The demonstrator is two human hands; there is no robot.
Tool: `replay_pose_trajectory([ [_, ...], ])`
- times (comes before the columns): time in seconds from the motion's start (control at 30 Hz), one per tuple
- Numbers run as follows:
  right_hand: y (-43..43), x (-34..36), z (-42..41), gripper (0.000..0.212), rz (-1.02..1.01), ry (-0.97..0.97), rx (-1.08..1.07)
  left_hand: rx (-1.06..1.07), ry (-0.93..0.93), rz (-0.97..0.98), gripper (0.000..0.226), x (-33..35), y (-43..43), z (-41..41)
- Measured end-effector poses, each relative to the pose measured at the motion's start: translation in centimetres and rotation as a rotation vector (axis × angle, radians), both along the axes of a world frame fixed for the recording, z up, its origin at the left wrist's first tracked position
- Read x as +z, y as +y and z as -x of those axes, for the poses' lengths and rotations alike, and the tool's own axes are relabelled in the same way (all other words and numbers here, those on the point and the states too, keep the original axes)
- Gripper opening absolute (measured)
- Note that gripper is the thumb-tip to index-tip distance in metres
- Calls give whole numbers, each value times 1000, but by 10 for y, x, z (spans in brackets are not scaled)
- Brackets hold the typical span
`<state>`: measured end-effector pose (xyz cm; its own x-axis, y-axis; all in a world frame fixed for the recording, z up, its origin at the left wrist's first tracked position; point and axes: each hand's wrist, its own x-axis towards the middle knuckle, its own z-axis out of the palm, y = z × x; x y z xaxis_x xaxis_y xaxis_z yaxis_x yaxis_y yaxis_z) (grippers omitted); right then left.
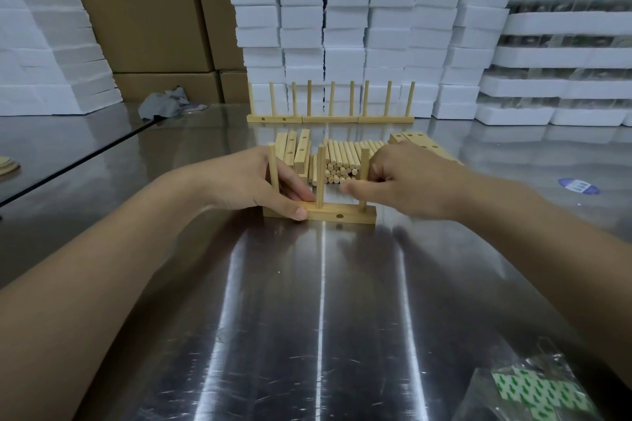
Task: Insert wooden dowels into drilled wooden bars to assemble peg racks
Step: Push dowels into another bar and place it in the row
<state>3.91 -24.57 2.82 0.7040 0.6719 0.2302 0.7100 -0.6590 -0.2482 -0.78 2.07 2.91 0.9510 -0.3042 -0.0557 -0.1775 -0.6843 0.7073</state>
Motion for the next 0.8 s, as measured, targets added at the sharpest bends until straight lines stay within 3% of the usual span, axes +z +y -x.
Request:
replay_pose_trajectory([
  [0.23,-6,-5,1,67,49,-51,-40,1,6,21,21,-2,1,0],
  [0.43,-9,11,-1,46,-333,77,18,3,7,23,21,-2,1,-2],
  [0.67,-6,13,2,30,-464,241,103,-2,5,12,20,-1,1,-2],
  [0.8,-12,18,-1,33,-499,301,109,2,5,-5,20,-1,1,-2],
])
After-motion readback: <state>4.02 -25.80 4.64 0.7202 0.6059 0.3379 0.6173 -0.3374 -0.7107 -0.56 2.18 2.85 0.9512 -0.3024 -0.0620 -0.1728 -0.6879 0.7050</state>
